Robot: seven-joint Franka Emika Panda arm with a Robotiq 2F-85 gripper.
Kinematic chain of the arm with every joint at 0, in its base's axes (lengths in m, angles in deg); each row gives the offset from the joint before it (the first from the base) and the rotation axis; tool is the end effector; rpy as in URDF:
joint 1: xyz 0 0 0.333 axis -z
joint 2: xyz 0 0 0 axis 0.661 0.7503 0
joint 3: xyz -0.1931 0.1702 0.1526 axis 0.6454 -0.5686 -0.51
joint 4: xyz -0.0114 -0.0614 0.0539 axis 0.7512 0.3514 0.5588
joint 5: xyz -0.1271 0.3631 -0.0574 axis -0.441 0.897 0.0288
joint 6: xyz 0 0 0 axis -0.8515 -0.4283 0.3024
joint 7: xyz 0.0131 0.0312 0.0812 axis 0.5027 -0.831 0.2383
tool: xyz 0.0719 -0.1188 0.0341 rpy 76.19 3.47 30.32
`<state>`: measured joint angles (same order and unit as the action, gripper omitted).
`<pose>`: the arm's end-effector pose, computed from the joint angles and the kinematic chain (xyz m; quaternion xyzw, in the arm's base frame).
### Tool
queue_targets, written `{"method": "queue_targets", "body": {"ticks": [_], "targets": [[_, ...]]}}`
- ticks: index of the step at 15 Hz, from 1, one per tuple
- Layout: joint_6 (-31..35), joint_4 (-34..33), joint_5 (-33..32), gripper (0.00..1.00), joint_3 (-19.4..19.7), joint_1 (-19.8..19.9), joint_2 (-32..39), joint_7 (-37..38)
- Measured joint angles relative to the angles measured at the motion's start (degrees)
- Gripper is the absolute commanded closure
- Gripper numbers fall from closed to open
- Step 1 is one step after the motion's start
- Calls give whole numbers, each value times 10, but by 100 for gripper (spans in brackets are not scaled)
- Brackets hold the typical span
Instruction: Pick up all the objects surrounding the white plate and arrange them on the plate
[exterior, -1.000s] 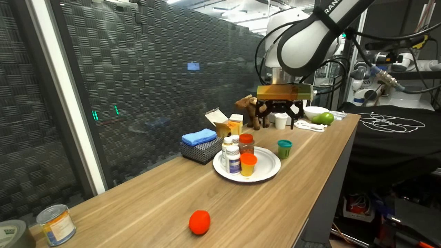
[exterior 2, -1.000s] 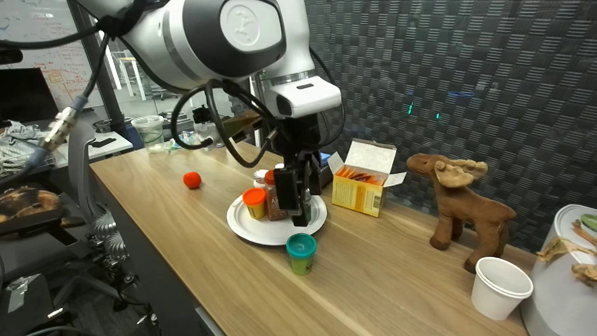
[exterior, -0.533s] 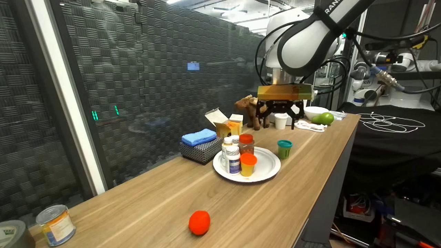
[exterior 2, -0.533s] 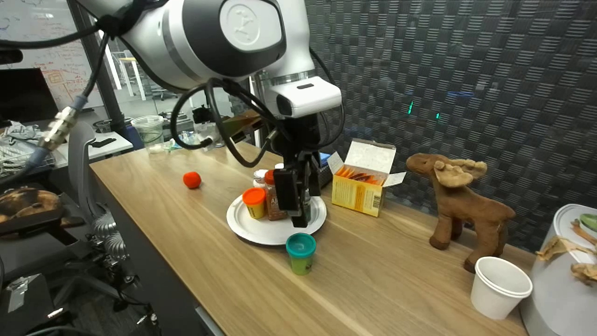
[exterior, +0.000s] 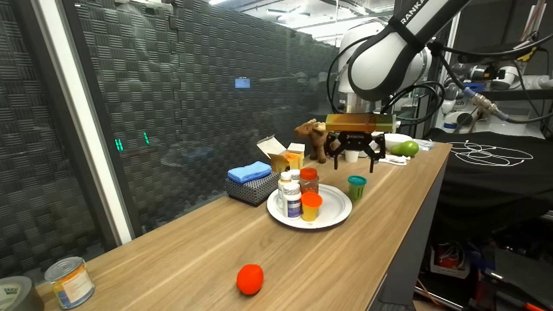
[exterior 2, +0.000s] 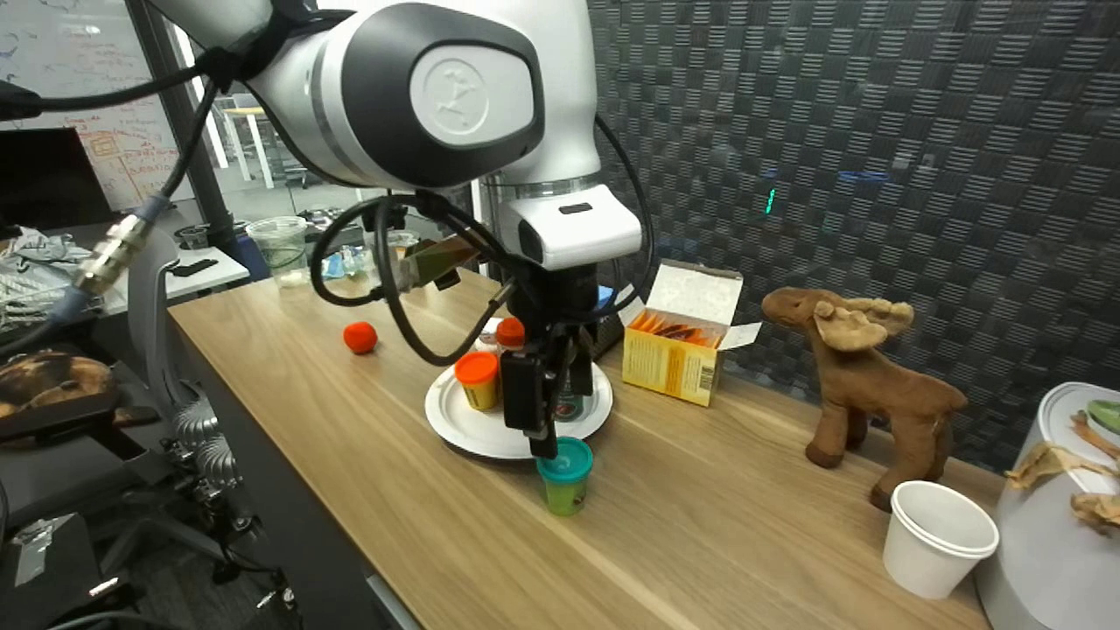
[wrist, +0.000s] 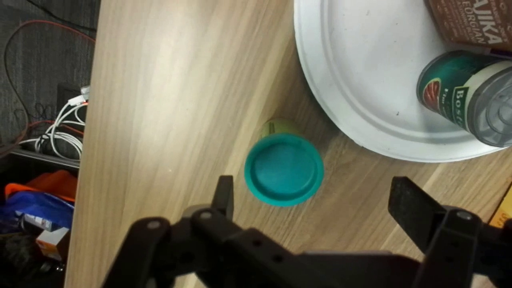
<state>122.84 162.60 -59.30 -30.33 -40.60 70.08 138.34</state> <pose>0.5365 -0.1088 0.2492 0.8278 -0.5575 0.0405 0.0484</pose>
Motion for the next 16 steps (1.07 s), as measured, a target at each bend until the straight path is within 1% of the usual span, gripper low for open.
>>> {"method": "queue_targets", "body": {"ticks": [3,9,10,11,12,16], "targets": [[0,0,19,0,0,7,7,-1],[1,-1,35,0,1,14,30,2],[1,-1,41,25,1,14,34,2],[1,-2,49,28,1,14,39,2],[1,-2,57,34,1,15,42,2],[3,-3,91,66,1,15,45,6]]}}
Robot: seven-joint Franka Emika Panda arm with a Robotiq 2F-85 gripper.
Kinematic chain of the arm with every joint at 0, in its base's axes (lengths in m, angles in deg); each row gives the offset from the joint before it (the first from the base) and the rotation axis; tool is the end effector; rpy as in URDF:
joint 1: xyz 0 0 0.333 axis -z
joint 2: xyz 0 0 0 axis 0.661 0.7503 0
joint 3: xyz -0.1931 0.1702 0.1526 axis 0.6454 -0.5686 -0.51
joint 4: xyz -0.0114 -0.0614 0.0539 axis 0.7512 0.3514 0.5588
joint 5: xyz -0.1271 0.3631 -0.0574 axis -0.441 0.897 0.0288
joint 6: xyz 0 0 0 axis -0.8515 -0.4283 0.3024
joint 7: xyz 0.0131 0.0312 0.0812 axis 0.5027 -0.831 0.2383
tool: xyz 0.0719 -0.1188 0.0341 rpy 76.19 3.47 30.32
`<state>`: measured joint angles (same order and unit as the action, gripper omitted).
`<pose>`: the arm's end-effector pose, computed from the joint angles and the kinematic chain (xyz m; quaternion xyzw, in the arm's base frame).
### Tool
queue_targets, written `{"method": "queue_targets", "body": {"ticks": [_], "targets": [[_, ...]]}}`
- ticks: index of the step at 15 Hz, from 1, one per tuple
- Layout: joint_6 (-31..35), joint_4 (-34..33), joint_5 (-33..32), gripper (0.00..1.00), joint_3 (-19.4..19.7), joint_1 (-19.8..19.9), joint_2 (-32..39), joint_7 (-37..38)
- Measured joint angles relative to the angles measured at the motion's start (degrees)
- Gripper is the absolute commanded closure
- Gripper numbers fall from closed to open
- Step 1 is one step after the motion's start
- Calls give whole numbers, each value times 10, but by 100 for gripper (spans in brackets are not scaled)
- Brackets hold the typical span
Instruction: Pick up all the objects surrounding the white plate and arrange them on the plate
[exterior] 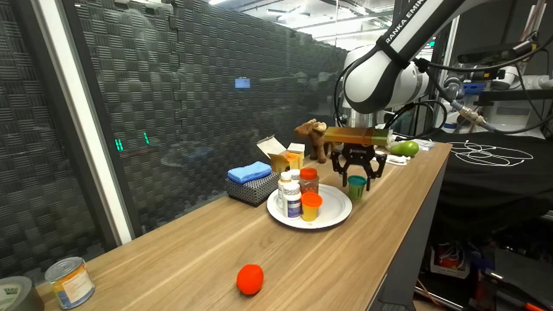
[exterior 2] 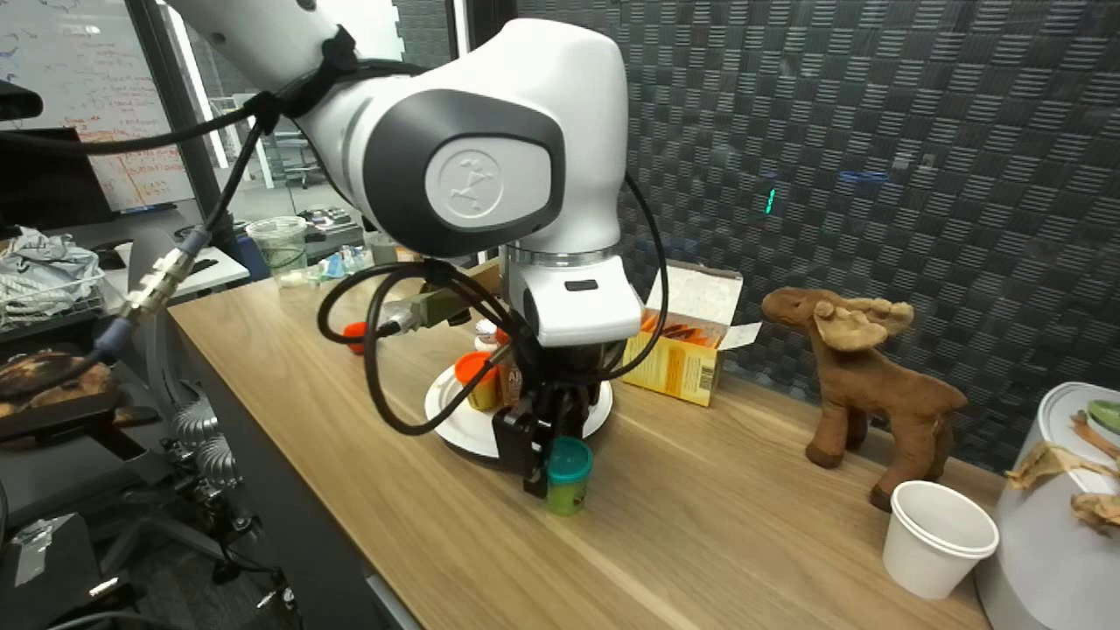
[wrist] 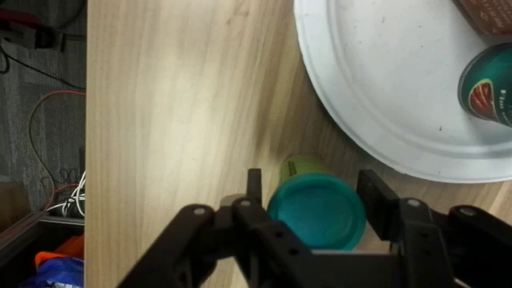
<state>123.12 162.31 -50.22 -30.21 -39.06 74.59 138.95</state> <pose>0.5283 -0.1202 0.2092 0.7830 -0.6216 -0.0090 0.0219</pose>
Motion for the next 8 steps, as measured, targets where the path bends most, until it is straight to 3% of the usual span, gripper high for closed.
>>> {"method": "queue_targets", "body": {"ticks": [1,8], "targets": [[4,0,3,72,1,0,0,5],[76,36,-25,72,13,-2,-34,70]]}}
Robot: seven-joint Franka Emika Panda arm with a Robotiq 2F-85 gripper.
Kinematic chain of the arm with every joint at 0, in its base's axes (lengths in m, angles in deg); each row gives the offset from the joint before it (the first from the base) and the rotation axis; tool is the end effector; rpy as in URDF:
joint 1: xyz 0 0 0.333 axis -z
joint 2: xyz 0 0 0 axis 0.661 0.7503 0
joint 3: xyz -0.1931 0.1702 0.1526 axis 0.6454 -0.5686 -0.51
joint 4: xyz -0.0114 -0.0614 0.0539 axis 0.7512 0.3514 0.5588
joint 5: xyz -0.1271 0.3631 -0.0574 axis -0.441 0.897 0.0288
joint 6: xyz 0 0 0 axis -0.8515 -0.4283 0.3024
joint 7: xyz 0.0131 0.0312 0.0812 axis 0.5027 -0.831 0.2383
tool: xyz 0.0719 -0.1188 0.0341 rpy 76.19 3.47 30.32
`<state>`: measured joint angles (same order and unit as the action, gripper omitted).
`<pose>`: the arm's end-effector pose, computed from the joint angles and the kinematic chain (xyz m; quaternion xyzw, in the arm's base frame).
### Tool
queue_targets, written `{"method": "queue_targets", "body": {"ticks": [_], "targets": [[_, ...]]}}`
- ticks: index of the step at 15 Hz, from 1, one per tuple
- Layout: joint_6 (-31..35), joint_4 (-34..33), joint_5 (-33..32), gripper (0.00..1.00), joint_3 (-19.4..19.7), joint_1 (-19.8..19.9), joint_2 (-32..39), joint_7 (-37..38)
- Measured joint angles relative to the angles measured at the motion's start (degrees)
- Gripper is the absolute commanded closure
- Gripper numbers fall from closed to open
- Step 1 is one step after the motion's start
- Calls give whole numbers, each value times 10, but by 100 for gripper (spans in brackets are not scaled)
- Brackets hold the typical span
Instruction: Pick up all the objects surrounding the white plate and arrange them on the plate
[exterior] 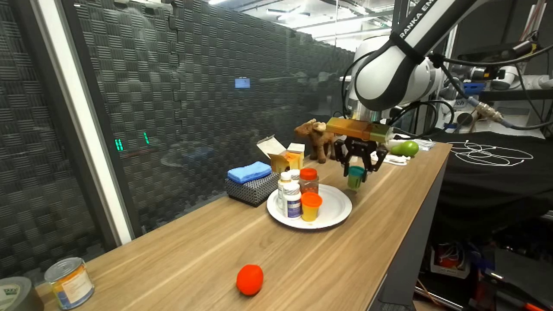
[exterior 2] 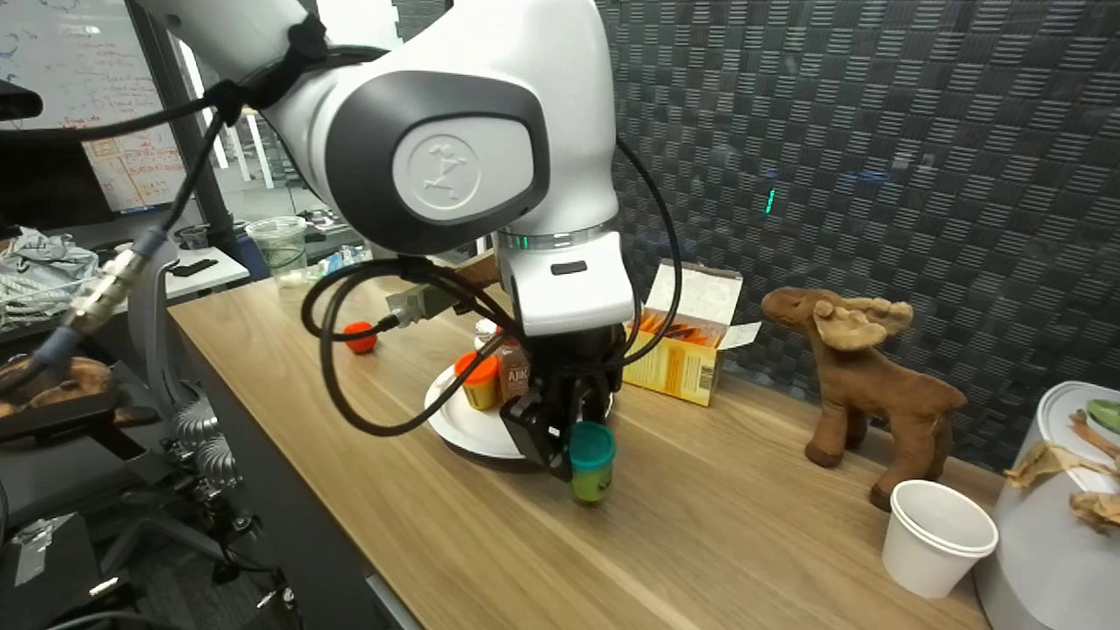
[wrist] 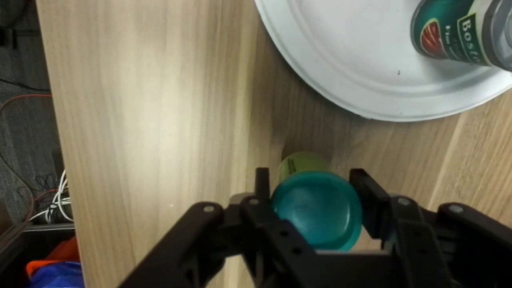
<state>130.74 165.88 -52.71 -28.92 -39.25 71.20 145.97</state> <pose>0.5271 -0.1309 0.2290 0.7478 -0.6617 0.0538 0.0007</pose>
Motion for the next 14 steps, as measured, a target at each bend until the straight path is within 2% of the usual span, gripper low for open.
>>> {"method": "queue_targets", "body": {"ticks": [5,10,14], "targets": [[7,32,-44,72,-9,-14,-46,32],[-10,23,-37,72,-40,-18,-47,50],[-47,7,-4,72,-63,-19,-44,50]]}}
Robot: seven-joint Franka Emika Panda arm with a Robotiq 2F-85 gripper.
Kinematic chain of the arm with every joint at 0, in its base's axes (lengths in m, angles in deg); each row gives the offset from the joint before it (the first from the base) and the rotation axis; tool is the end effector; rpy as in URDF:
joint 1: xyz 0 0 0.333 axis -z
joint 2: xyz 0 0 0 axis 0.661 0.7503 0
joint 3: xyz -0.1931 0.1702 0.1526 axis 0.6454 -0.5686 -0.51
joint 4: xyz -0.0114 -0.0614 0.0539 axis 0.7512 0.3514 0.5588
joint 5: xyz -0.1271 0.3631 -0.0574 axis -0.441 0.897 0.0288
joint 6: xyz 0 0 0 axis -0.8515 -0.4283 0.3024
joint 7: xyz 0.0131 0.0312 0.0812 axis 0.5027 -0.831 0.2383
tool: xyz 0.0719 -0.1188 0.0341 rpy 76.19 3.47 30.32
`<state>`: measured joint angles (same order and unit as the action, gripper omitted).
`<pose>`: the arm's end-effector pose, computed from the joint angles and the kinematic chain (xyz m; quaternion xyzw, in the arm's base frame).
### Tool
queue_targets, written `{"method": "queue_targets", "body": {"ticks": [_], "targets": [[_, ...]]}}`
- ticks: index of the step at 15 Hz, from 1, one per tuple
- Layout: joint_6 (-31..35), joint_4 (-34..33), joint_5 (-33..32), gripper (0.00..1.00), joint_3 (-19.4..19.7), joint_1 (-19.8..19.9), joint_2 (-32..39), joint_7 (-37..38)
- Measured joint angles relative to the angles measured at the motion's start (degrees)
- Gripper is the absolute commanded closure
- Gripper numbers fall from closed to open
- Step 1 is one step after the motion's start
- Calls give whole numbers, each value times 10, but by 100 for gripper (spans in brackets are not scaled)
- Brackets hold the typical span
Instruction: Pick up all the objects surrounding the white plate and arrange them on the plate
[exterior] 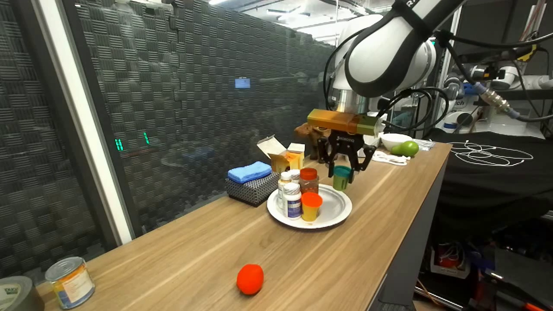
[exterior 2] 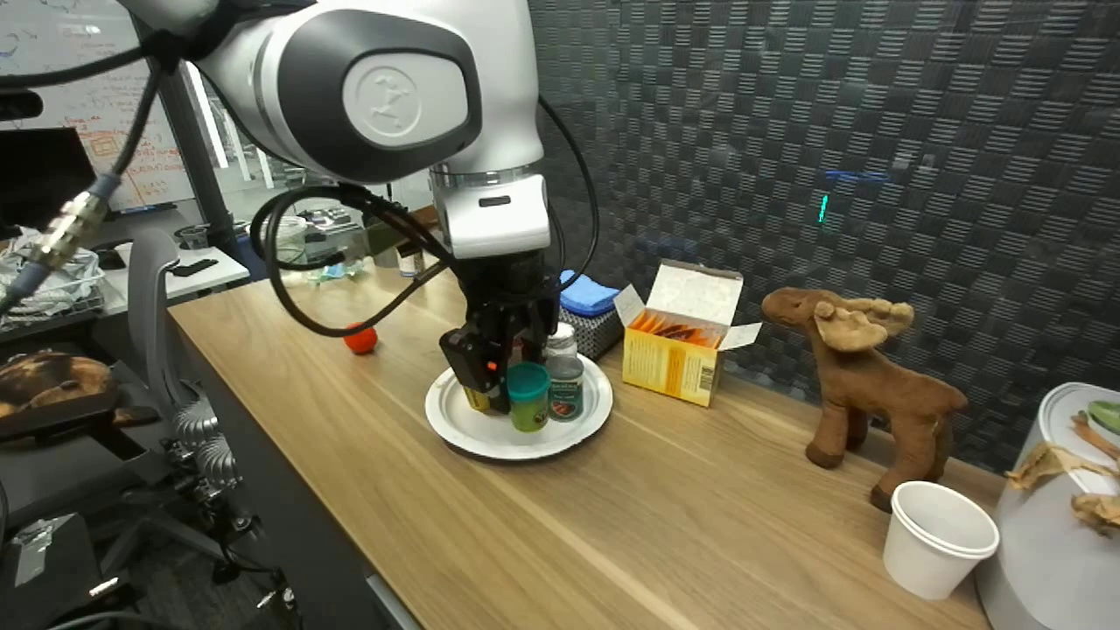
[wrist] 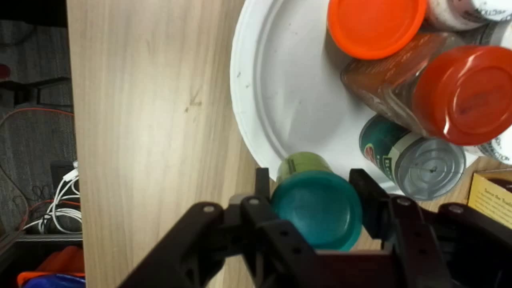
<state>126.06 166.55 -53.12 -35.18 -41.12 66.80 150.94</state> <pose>0.5317 -0.0531 0.2555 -0.7662 0.6414 -0.0387 0.0093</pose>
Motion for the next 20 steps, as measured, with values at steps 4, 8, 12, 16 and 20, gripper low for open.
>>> {"method": "queue_targets", "body": {"ticks": [4,8,12,16,20], "targets": [[-19,-19,30,72,-12,0,9,-1],[-21,-37,43,72,-14,0,38,-1],[-20,-54,56,20,-14,0,72,-1],[-17,-60,71,0,-13,1,80,-3],[-1,-55,76,0,-9,2,68,-3]]}}
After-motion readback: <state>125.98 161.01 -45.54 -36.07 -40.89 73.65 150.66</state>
